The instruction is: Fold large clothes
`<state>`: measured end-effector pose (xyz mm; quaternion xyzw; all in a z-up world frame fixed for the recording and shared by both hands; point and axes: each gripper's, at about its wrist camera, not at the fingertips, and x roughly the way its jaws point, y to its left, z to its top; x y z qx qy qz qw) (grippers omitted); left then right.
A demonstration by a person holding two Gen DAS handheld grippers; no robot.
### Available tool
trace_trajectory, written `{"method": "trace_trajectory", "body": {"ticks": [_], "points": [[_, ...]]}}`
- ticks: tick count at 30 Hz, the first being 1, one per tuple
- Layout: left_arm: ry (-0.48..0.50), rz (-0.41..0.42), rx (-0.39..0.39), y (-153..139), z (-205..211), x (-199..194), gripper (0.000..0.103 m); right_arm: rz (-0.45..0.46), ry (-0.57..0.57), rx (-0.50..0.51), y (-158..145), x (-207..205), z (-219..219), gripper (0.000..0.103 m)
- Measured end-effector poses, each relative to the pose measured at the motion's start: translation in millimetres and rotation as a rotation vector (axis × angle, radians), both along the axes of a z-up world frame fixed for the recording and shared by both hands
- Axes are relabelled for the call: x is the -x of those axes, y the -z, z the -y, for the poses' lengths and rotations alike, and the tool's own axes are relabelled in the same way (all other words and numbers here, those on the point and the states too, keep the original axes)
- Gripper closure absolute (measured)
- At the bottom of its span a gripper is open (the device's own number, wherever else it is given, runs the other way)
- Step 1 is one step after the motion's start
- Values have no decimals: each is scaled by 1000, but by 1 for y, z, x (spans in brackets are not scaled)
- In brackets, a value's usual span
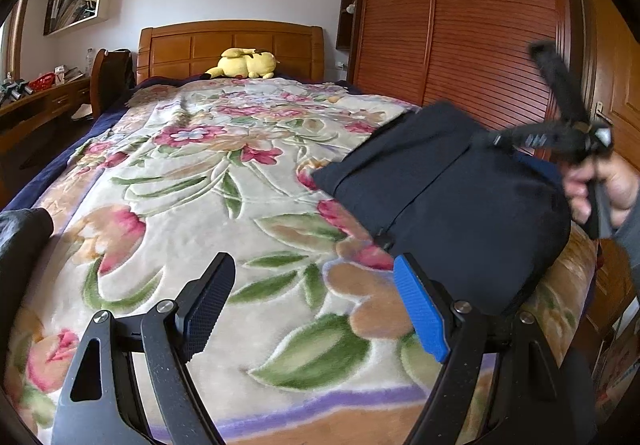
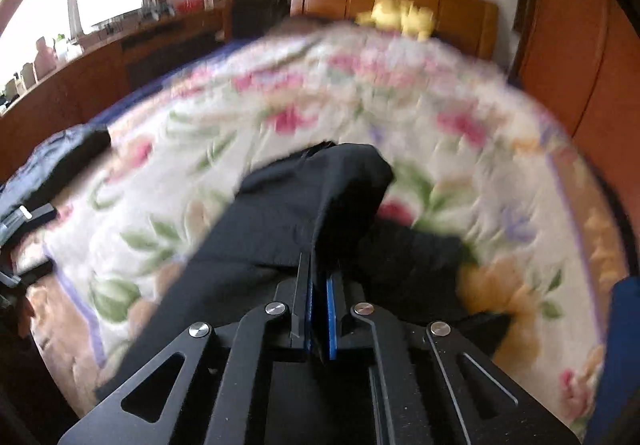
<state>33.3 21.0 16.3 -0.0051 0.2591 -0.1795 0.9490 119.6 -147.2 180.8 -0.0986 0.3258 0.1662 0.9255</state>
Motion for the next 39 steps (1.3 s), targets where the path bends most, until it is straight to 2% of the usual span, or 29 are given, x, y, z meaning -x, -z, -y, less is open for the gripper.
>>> {"method": "trace_trajectory", "body": {"ticks": [3,6,9,10,11,12,13,14,21,25,28,30,33,36,39], "points": [[15,5,-7,-1,9,2,21,37,84,58,-8,8,20,98],[33,13,-9,-1,19,5,21,-78,139,35,26,-4,47,98],[50,16,-10,-1,29,7,21,-126,158,7,48,-1,58,90],[57,16,-14,0,35,8,21,-117,168,4,50,5,61,80],[62,16,-19,1,39,8,21,-105,176,-1,49,11,65,62],[65,17,-22,1,41,8,21,-90,188,-12,46,20,71,51],[70,20,-26,1,45,10,21,-75,197,-32,44,29,76,35],[74,22,-29,1,48,10,21,-65,200,-47,42,37,81,31],[86,29,-46,4,64,13,21,-10,259,-87,48,100,127,31],[84,33,-44,4,69,15,21,-37,276,-73,62,94,142,31],[80,38,-48,5,73,15,21,-70,255,-159,66,72,156,33],[73,41,-52,6,74,14,21,-99,223,-203,72,46,162,39],[61,36,-59,9,76,10,21,-161,194,-212,88,4,161,41],[56,26,-65,11,77,7,21,-237,215,-185,106,-32,162,40],[55,19,-69,13,77,5,21,-328,199,-218,127,-60,164,40]]}}
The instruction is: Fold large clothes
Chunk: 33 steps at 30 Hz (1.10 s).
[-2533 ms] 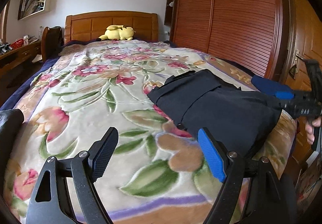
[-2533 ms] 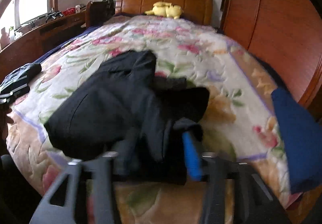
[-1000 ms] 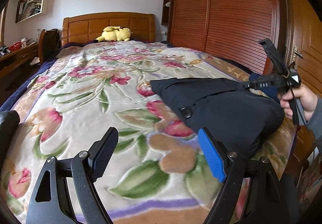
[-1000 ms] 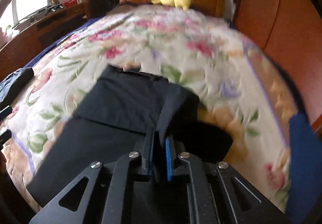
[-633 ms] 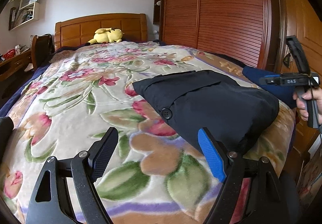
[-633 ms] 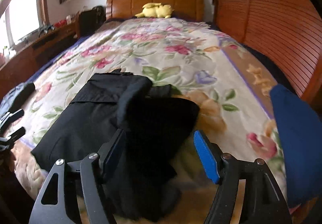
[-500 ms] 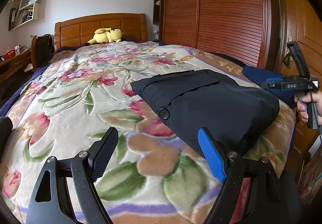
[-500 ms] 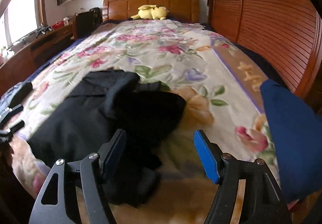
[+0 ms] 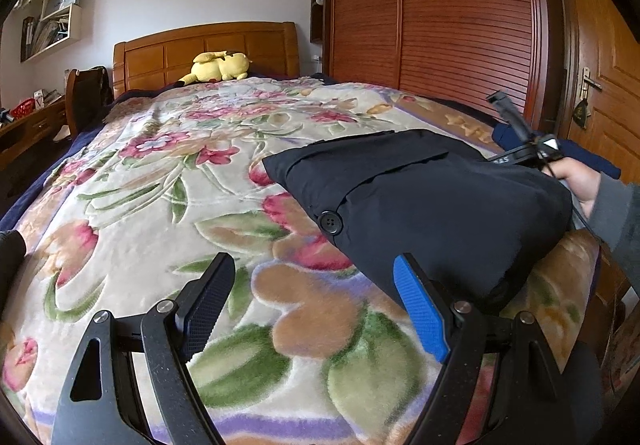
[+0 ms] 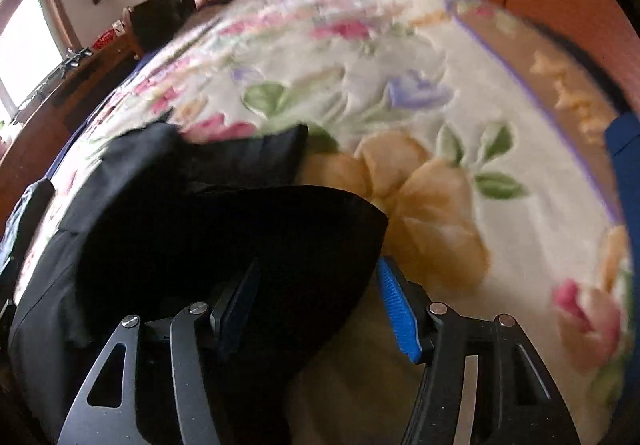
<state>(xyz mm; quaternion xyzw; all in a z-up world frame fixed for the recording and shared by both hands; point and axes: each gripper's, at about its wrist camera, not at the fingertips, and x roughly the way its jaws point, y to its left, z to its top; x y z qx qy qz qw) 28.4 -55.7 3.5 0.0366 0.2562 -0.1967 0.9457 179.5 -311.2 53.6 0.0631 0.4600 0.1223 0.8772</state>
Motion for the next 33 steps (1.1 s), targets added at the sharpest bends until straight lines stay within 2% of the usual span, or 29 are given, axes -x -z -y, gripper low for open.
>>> {"method": "trace_trajectory", "body": {"ticks": [1,2,3,4,7,10,12,15,16,17,18,20,22,25,29,33], "points": [[0,-1,0,0,0,0,21,-11,-6,-7,4,-6,0,41],[1,-2,2,0,0,0,21,-7,-12,-12,5,-12,-3,51],[2,-3,4,0,0,-2,21,0,-32,-24,4,-15,-4,68],[1,-2,6,0,0,-2,21,21,-55,-20,2,-17,-8,96],[0,2,12,-2,-1,-2,21,128,-110,47,-18,-17,-25,97],[0,6,16,-3,-1,-3,21,231,-135,63,-48,-22,-38,98],[0,7,15,-3,-1,-2,21,224,-151,79,-55,-26,-48,98],[4,7,17,-4,0,-2,21,155,-154,178,-53,-33,-62,98],[5,6,18,-4,0,-2,21,140,-145,196,-53,-31,-63,91],[8,6,19,-4,0,-1,21,141,-135,216,-57,-31,-64,79],[8,6,19,-4,0,-1,21,152,-122,239,-62,-29,-65,71],[10,5,21,-4,0,0,21,203,-76,284,-79,-14,-67,41],[12,8,27,-6,-2,2,21,244,-29,292,-92,8,-67,38],[12,18,31,-10,-4,5,21,290,-45,246,-100,48,-78,38],[13,26,44,-13,-8,9,21,314,-85,226,-84,95,-104,38],[13,28,48,-14,-11,10,21,315,-79,226,-66,120,-118,38]]}}
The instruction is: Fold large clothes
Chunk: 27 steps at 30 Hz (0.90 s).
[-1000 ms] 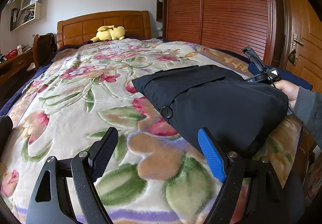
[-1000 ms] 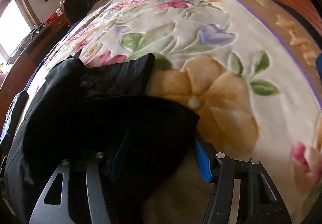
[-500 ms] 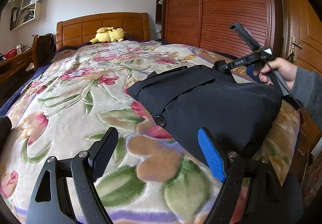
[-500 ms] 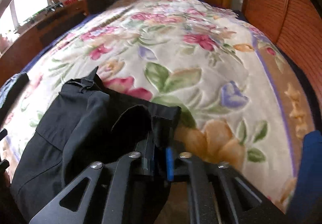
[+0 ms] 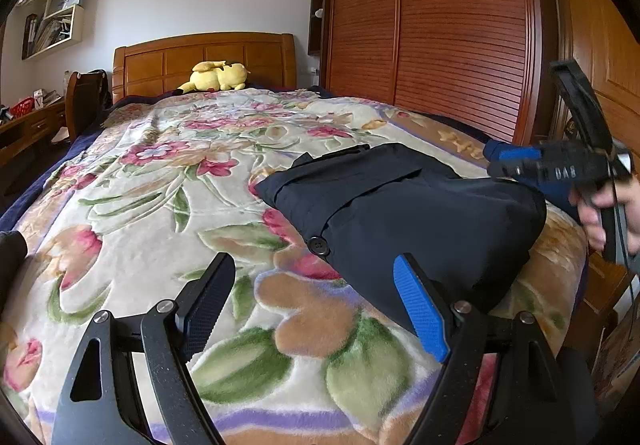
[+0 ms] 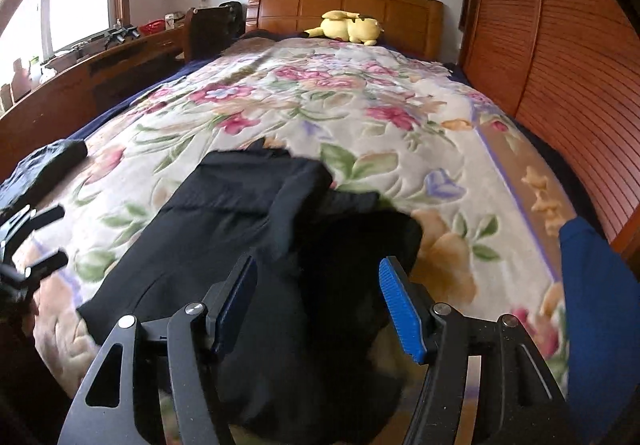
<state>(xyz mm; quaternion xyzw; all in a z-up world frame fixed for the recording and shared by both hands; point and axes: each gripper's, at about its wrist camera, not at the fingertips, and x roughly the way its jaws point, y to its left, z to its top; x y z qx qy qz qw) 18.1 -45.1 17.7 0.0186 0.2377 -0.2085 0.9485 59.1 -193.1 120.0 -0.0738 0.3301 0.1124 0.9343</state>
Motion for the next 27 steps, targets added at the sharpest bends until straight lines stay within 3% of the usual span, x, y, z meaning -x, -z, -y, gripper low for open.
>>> {"method": "trace_trajectory", "body": {"ticks": [6,11,12,14,17,27], "points": [[0,1,-2,0,-2,1,21,-27,4,-4,15,28,6,38],[-2,-8,0,0,-7,2,21,-49,81,-19,20,47,18,37],[-1,-8,2,0,-8,2,21,-56,103,-31,24,49,21,36],[0,-6,3,0,-8,2,21,-74,150,-52,32,49,23,19],[3,-7,-1,1,-8,2,21,-100,195,-69,50,45,27,6],[-12,-40,-41,4,0,-26,21,-188,180,-273,88,18,39,2]]}}
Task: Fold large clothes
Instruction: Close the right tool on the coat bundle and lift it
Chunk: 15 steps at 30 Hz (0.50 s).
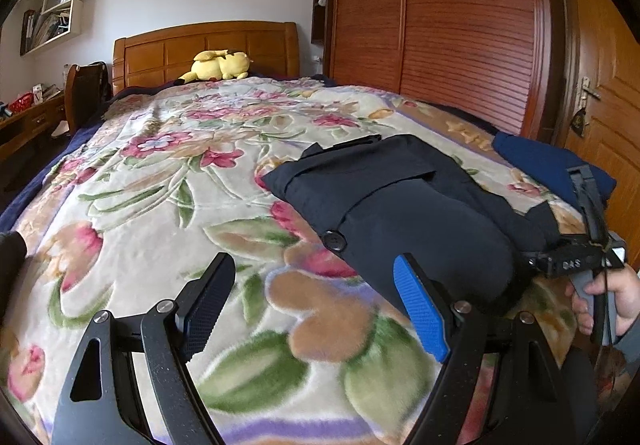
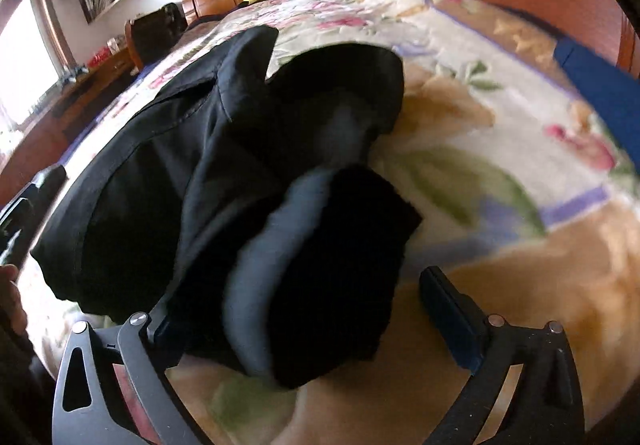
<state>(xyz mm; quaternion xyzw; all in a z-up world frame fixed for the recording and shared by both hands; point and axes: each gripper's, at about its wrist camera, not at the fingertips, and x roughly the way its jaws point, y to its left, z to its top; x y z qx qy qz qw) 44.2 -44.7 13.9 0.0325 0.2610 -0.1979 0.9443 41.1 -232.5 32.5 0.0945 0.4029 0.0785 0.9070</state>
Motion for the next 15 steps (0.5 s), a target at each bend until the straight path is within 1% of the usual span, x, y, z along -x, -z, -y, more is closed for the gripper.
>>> {"method": "trace_trajectory", "body": {"ticks": [1,3,5,6,8,11,15], "points": [[-5,-1,-5,-1,1,-4,21,8,-6,0,1,-1,-1,3],[-10,-12,-4,-1,3,-14,21,26,-54,-19,-1,-2,-6,20],[-7,-37,9,-1,6,-25,21,27,-88,-38,-1,-3,-6,41],[-5,-49,13,-1,9,-32,21,40,-108,-42,-2,-2,-6,46],[-1,-62,10,-1,16,-44,21,64,-136,-50,-3,2,-2,68],[10,-73,6,-4,28,-59,21,106,-163,-48,-13,11,7,78],[16,-76,-3,-10,39,-74,21,152,-180,25,-31,18,19,81]]}}
